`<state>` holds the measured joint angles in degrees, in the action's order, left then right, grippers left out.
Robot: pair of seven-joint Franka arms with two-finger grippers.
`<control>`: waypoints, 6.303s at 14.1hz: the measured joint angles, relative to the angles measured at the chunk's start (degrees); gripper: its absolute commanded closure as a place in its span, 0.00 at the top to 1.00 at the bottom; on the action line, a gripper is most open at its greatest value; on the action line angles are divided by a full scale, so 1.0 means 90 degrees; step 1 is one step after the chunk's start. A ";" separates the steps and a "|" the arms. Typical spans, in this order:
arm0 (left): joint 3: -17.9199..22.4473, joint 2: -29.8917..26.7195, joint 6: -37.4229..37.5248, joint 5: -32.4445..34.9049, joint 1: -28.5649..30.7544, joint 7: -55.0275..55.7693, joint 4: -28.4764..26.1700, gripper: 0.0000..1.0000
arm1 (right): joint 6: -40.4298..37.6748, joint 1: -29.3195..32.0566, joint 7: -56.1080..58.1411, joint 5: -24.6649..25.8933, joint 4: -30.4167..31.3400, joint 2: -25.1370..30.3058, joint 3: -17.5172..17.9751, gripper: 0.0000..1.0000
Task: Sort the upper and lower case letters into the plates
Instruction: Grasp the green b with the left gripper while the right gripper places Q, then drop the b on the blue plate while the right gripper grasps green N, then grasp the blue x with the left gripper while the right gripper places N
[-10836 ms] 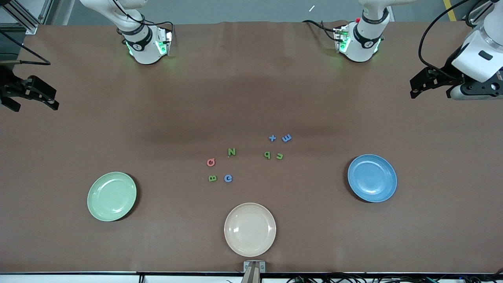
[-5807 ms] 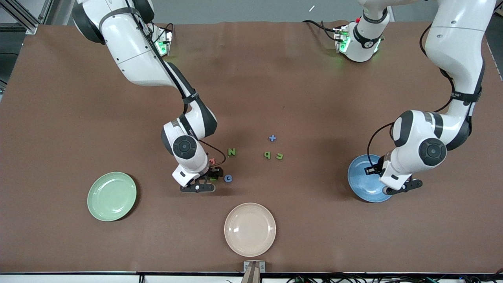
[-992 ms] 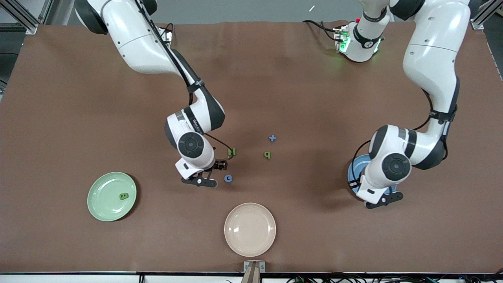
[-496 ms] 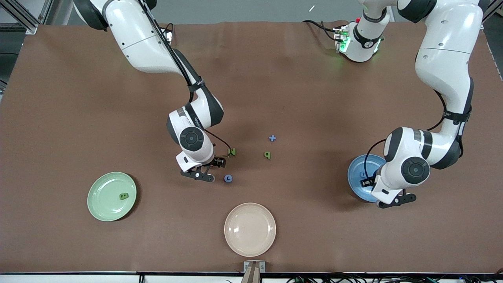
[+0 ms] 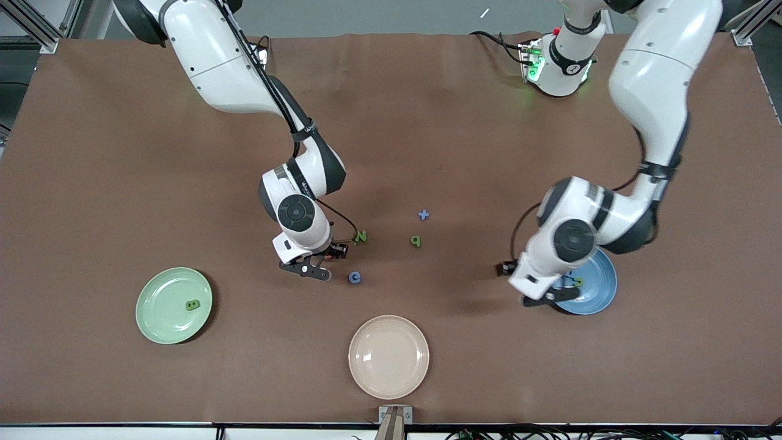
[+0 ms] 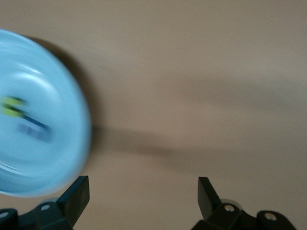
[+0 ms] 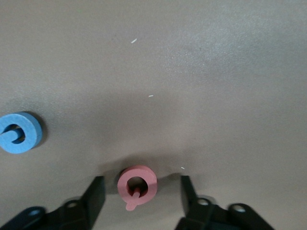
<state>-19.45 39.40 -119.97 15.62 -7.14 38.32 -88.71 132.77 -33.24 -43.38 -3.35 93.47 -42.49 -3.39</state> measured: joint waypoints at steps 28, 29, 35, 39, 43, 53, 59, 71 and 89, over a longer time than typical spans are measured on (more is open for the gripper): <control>0.0131 0.1093 -0.1239 0.0001 -0.2212 0.1302 0.0383 0.48 | -0.0826 0.1955 0.6356 0.0006 -0.0877 0.0133 -0.2048 0.88; 0.0152 0.1094 -0.1239 0.0001 -0.2212 0.1302 0.0403 0.47 | -0.0700 0.1949 0.6356 0.0006 -0.0877 0.0032 -0.2032 0.95; 0.0238 0.1117 -0.1239 0.0001 -0.2209 0.1303 0.0439 0.11 | -0.0735 0.1720 0.6217 -0.0030 -0.0937 0.0006 -0.1932 0.97; 0.0244 0.1118 -0.1241 0.0001 -0.2204 0.1322 0.0479 0.01 | -0.1050 0.0782 0.5270 -0.0345 -0.1013 0.0097 -0.1899 0.97; 0.0318 0.0916 -0.1179 0.0002 -0.1755 0.1375 0.0681 0.00 | -0.1259 -0.0296 0.4317 -0.1006 -0.1014 0.0173 -0.1885 0.97; 0.0327 0.0022 -0.0012 0.0013 0.1258 -0.0801 -0.0026 0.01 | -0.0447 -0.2210 0.2650 -0.1725 -0.0563 0.0090 -0.1875 0.99; 0.0314 -0.0036 -0.0056 0.0015 0.2041 -0.1707 -0.0664 1.00 | 0.0148 -0.2406 0.2494 -0.1728 -0.0261 -0.0283 -0.1874 0.99; -0.1025 -0.0209 -0.0430 0.0018 0.0647 0.1719 -0.0967 1.00 | 0.0347 -0.2601 0.1971 -0.1745 -0.0163 -0.0368 -0.1889 0.05; -0.0626 0.0322 -0.1925 0.0085 -0.1380 0.5479 -0.1413 0.00 | -0.1084 -0.0952 0.6179 -0.0760 -0.0516 -0.0174 -0.4116 0.06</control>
<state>-25.09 42.30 -137.29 16.39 -19.57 87.63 -101.42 123.01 -41.81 12.24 -10.19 88.83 -44.06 -40.44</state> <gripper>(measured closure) 0.507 0.674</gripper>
